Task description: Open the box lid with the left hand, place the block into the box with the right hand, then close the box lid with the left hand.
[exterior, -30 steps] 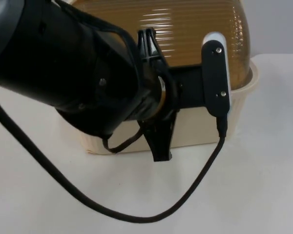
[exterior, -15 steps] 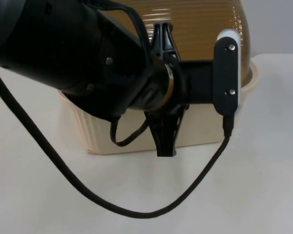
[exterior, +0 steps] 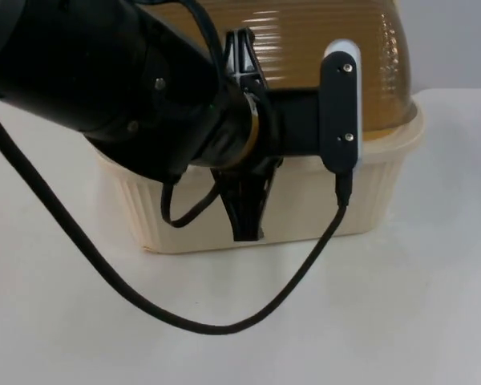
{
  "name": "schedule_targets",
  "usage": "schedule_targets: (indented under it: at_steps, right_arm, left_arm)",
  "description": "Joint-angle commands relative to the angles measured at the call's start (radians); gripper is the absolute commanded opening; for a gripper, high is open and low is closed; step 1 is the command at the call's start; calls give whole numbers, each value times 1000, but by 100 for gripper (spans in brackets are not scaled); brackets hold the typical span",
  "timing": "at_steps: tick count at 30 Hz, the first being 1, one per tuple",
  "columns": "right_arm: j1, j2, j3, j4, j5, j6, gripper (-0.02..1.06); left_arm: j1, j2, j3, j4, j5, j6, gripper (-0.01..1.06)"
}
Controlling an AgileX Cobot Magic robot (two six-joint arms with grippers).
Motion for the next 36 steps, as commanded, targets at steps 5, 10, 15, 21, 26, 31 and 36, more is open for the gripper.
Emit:
schedule_targets:
  at_steps: [5,10,15,21,26,31,36]
  right_arm:
    - [-1,-5,-11,0,-3,-2,105]
    - [-1,-5,-11,0,-3,-2,105]
    - [-1,-5,-11,0,-3,-2,105]
    - [-1,-5,-11,-2,-2,-2,105]
    - [-1,-5,-11,-2,-2,-2,105]
    - [-1,-5,-11,-2,-2,-2,105]
    - [-1,-5,-11,-2,-2,-2,105]
  left_arm:
    - [5,-11,-11,-6,39,75,0]
    - [39,-21,-62,-172,-33,200,0]
    - [64,-30,-149,-438,-49,507,0]
    - [73,-30,-254,-756,-24,862,0]
    - [133,-30,-317,-1068,-10,1146,0]
    - [202,-30,-384,-1231,36,1234,0]
    - [258,-30,-439,-1311,41,1234,0]
